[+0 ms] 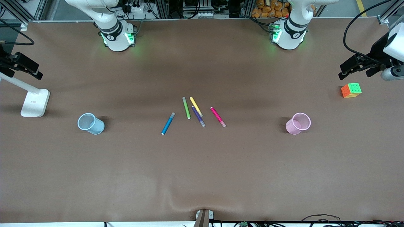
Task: Place pink and blue markers in matching cups
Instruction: 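Move the left gripper from rest toward the pink marker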
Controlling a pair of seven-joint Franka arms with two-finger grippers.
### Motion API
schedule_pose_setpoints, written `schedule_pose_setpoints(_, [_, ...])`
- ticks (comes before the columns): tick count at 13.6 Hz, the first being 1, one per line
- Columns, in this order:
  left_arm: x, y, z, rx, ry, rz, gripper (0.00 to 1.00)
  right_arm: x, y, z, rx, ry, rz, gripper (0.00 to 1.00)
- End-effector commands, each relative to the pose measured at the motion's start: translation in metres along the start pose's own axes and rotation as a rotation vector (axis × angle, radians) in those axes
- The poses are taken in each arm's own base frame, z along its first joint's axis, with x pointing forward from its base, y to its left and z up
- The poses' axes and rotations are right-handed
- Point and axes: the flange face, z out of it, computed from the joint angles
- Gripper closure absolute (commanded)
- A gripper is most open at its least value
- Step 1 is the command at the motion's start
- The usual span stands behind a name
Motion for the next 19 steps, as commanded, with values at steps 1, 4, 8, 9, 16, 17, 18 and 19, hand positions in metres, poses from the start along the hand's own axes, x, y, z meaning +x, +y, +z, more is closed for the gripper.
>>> schedule_pose_setpoints(1, [-0.003, 0.005, -0.008, 0.023, -0.001, 0.007, 0.0, 0.002, 0.002, -0.005, -0.016, 0.002, -0.093, 0.0])
schedule_pose_setpoints(4, [-0.003, 0.006, -0.006, 0.024, -0.004, -0.01, 0.0, 0.002, 0.002, -0.005, -0.016, 0.002, -0.12, 0.0])
schedule_pose_setpoints(8, [-0.002, 0.005, -0.003, 0.025, -0.01, -0.012, 0.0, 0.002, 0.006, -0.004, -0.016, -0.001, -0.112, 0.0])
schedule_pose_setpoints(9, [-0.002, 0.006, 0.002, 0.024, -0.021, -0.012, 0.0, 0.003, 0.006, -0.004, -0.015, -0.003, -0.112, 0.0])
schedule_pose_setpoints(16, [0.01, 0.066, 0.069, 0.054, -0.131, 0.032, 0.0, 0.003, 0.007, -0.003, -0.015, -0.006, -0.117, 0.0])
schedule_pose_setpoints(17, [0.011, 0.072, 0.075, 0.057, -0.141, 0.019, 0.0, 0.003, 0.006, -0.003, -0.015, -0.004, -0.118, 0.0])
schedule_pose_setpoints(18, [0.012, 0.083, 0.086, 0.063, -0.158, 0.002, 0.0, 0.003, 0.006, -0.003, -0.015, -0.006, -0.117, 0.0])
schedule_pose_setpoints(19, [0.012, 0.098, 0.097, 0.068, -0.173, -0.013, 0.0, 0.003, 0.006, -0.003, -0.015, -0.003, -0.117, 0.0])
